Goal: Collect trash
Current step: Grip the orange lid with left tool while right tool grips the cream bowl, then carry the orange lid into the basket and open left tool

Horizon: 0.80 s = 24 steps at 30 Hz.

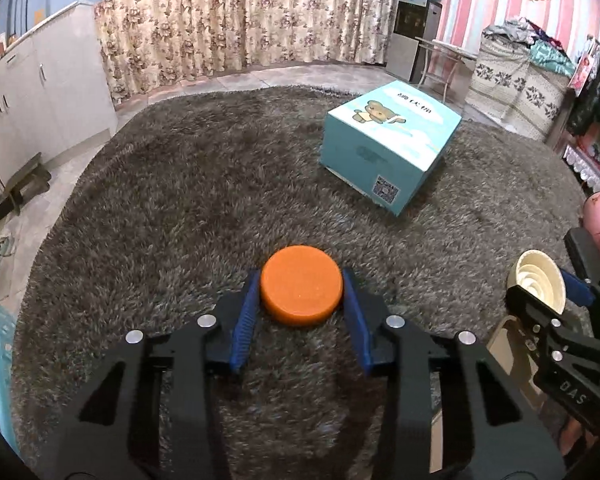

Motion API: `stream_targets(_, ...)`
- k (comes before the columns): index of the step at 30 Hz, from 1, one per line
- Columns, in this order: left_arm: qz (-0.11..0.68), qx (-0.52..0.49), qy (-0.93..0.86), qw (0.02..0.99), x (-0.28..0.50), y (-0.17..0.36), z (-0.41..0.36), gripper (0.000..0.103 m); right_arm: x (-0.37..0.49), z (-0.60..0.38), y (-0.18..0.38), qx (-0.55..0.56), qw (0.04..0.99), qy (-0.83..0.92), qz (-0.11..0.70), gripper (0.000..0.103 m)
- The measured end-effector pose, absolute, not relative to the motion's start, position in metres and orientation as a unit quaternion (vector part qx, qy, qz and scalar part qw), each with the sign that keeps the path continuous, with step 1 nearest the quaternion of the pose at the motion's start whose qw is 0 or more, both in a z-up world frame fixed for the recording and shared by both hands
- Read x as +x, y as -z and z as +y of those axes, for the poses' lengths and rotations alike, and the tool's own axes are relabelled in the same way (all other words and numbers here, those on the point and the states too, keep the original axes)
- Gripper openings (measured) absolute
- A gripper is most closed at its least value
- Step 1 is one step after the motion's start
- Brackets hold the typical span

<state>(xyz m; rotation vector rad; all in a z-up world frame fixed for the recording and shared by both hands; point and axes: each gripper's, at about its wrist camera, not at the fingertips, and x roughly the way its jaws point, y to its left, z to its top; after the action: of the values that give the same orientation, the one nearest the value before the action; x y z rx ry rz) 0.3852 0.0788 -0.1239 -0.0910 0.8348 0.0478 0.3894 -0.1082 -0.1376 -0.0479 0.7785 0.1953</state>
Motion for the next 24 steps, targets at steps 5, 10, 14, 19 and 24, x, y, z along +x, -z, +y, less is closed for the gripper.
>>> stream_targets(5, 0.398, -0.051, -0.023, 0.916, 0.372, 0.117, 0.082, 0.039, 0.389, -0.107, 0.138, -0.024, 0.920, -0.095, 0.379, 0.061)
stream_targets(10, 0.389, -0.034, -0.036, 0.920, 0.343, 0.112, 0.082, 0.039, 0.386, -0.111, 0.138, -0.026, 0.921, -0.092, 0.377, 0.061)
stream_targets(14, 0.376, -0.037, -0.043, 0.925, 0.316, 0.101, 0.089, 0.040, 0.386, -0.112, 0.138, -0.028, 0.922, -0.090, 0.377, 0.061)
stream_targets(19, 0.363, -0.033, -0.053, 0.930, 0.285, 0.091, 0.094, 0.039, 0.383, -0.110, 0.137, -0.033, 0.923, -0.084, 0.373, 0.061)
stream_targets(24, 0.354, -0.049, -0.072, 0.931, 0.250, 0.083, 0.109, 0.040, 0.380, -0.110, 0.136, -0.040, 0.925, -0.077, 0.371, 0.061)
